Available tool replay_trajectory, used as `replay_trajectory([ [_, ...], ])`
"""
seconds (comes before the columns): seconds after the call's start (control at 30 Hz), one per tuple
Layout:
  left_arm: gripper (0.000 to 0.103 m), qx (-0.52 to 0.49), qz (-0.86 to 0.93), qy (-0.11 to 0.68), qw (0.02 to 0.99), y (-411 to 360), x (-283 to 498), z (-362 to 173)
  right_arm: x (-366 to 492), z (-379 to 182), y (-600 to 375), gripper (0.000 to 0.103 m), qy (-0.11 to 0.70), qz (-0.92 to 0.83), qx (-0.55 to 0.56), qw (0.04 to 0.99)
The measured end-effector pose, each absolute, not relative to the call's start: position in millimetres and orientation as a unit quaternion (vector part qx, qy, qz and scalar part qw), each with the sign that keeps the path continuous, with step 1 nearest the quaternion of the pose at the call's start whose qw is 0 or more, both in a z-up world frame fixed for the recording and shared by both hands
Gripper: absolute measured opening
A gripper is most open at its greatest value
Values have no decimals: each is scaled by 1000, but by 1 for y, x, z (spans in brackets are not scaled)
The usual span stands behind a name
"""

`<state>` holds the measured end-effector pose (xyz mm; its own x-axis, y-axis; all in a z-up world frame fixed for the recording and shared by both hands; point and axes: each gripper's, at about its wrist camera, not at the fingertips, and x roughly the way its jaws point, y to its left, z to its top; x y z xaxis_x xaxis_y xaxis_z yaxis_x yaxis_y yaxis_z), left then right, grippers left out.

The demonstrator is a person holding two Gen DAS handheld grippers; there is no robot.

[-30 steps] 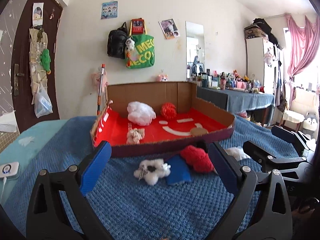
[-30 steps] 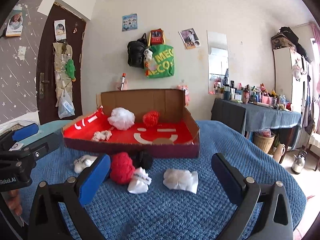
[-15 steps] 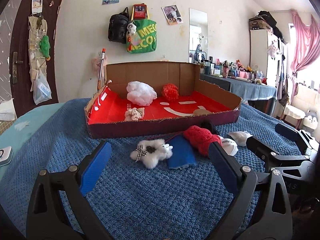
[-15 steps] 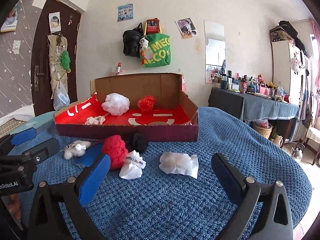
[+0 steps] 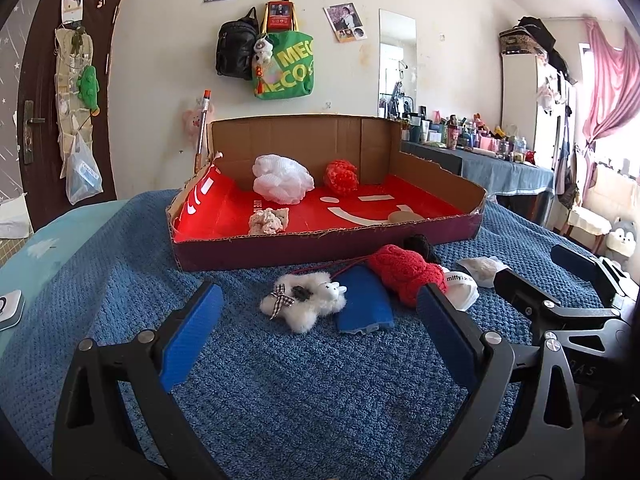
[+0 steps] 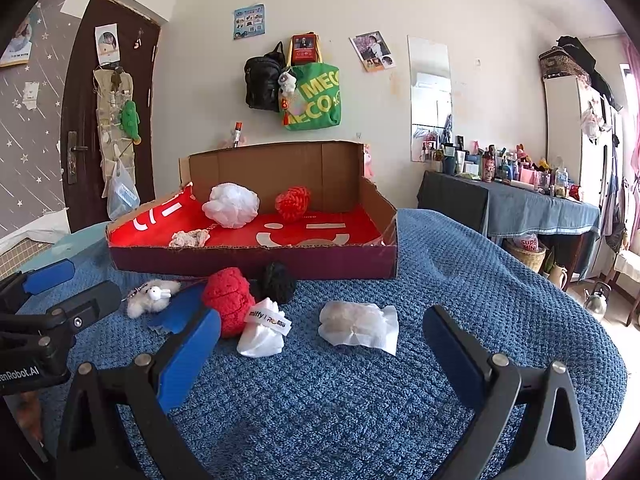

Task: Organize soft objects
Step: 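Lift both tools out of the box and back over the blanket items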

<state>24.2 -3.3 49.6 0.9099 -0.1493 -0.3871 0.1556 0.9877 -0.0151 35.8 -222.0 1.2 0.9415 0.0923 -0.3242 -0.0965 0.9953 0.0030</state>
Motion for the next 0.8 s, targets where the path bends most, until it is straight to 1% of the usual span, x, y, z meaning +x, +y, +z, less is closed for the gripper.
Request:
replay_trajectory([
  [0.37,99,15,-77,200,977,-2,35,63,45,12,-226,103,170,39,-2,985],
  [0.63,99,12,-79,213,974,0,48,66,55,25,-228,103,175,38,-3,984],
  [0.8,99,7,-82,231,969,3,57,66,64,27,-228,103,191,43,-5,981],
])
